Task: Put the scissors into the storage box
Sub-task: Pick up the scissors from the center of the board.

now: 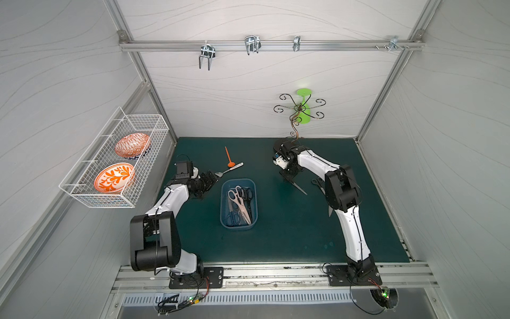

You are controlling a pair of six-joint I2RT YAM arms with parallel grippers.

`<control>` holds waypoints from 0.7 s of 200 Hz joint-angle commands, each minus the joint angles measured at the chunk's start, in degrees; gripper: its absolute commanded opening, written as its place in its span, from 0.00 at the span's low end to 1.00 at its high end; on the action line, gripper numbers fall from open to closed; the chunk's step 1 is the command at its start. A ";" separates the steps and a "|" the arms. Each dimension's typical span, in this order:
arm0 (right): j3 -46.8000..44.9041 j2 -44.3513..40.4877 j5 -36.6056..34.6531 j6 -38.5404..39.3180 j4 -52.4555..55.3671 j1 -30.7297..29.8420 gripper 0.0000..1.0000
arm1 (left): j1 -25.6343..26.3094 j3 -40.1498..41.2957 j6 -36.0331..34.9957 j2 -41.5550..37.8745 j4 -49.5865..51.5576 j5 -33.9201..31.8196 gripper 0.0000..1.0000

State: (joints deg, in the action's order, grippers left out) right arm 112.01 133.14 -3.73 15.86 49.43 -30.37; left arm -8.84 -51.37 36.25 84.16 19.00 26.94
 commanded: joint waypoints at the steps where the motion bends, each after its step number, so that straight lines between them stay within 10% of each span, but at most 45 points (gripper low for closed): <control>1: 4.37 -2.39 1.79 -4.89 4.04 -1.57 0.00 | 0.18 -1.36 -0.57 0.21 -0.56 -0.13 0.91; 59: 13.84 -8.49 7.49 -24.31 12.36 -5.49 0.00 | 0.07 -1.71 -0.55 -0.47 -0.57 -0.74 0.91; 98: 8.46 -12.52 20.01 -38.62 0.91 -12.52 0.00 | -0.02 -1.64 -0.65 -1.14 -0.21 -1.52 0.91; 140: 4.86 -13.09 14.23 -48.14 -10.84 -18.65 0.00 | -0.96 -1.63 -0.40 -2.13 1.28 -3.43 0.91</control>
State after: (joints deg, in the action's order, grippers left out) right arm 120.40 121.12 11.68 -22.72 47.44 -47.07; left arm -9.04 -51.37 36.25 83.83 19.31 25.54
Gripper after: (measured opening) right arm 0.080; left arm 0.914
